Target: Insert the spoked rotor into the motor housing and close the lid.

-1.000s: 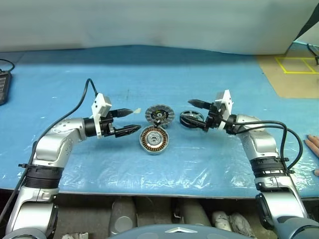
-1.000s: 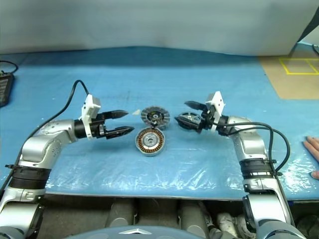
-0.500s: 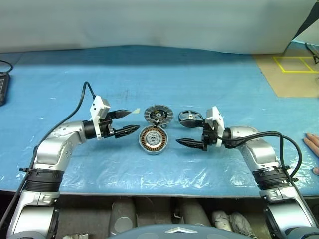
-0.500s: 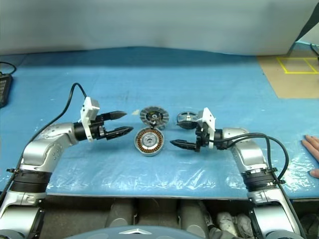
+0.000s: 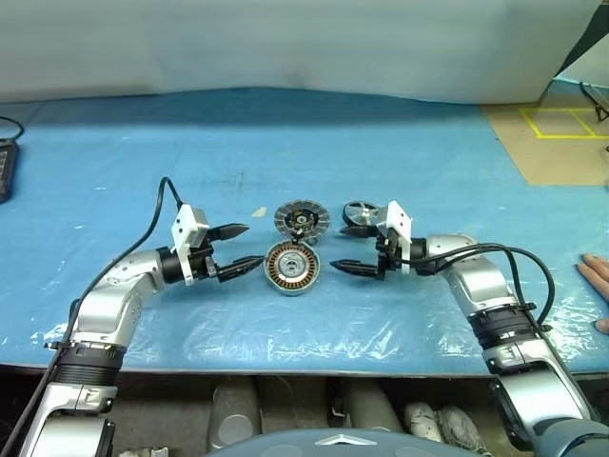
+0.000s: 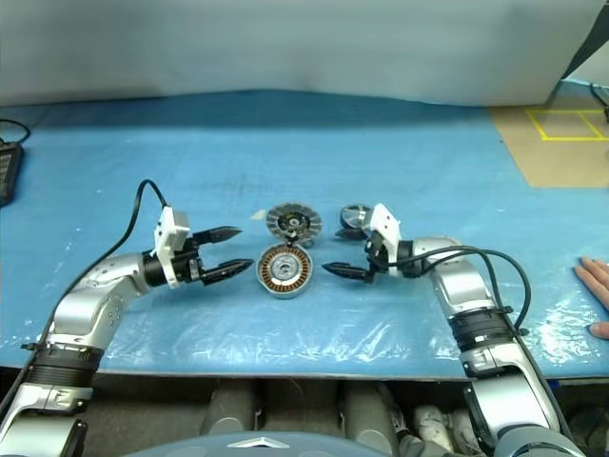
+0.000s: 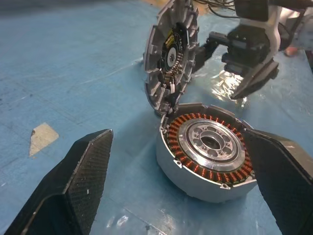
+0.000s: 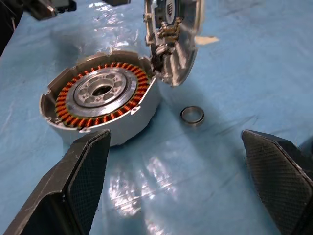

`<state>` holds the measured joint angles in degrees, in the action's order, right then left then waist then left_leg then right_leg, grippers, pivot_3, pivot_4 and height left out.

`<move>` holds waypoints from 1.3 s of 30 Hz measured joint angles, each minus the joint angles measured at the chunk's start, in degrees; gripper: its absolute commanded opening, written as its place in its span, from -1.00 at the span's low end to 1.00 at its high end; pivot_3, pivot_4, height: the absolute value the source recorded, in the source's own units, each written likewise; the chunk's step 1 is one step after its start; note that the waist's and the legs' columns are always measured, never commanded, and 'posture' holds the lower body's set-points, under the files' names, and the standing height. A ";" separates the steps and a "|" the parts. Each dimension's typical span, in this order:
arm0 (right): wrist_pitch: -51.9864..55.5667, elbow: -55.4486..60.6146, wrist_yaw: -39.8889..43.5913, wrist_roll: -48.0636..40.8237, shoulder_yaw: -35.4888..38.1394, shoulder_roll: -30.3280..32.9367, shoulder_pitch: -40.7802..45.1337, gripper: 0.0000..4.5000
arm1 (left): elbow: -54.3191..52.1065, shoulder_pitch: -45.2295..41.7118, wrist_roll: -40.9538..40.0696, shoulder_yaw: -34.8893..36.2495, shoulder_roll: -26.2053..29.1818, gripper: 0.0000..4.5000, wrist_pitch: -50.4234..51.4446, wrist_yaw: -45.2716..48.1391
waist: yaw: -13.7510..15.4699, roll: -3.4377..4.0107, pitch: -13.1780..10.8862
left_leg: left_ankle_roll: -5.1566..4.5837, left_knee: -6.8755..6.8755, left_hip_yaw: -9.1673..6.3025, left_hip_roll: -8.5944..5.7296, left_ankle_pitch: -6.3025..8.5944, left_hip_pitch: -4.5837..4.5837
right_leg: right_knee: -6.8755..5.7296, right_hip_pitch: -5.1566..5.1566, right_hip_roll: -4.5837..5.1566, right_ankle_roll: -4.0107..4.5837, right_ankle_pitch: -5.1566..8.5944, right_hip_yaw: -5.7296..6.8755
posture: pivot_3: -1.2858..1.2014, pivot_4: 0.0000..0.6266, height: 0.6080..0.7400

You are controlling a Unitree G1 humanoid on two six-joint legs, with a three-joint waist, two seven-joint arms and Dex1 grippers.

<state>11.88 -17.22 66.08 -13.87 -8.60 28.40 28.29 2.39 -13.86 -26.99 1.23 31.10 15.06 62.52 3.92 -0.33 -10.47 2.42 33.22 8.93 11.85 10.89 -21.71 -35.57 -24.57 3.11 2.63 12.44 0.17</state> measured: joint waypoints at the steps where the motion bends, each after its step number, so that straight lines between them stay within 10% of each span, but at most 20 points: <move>1: -0.28 -0.27 -0.09 0.25 0.01 -0.01 0.30 1.00 | 0.15 0.30 0.31 -0.20 0.00 0.97 -0.38 0.10 | 0.00 0.00 0.00 | 0.00 0.00 0.01 -0.01 0.00 -0.01 | 0.01 0.00 0.01 0.00 0.00 -0.01 | 0.03 -0.52 1.00; 39: -29.53 -31.86 -4.82 11.76 -1.22 -9.58 11.45 1.00 | 2.19 -0.02 3.61 -1.07 -1.15 0.97 -3.87 -0.29 | -0.05 0.00 0.00 | -0.25 0.12 0.04 0.03 0.03 0.03 | -0.17 -0.01 0.01 0.02 0.00 -0.03 | 0.03 -0.52 1.00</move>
<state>-17.65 -49.08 61.26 -2.11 -9.82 18.82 39.75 4.58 -13.88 -23.38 0.16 29.94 11.18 62.24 3.87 -0.33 -10.47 2.16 33.34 8.96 11.88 10.91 -21.69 -35.74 -24.58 3.12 2.64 12.44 0.14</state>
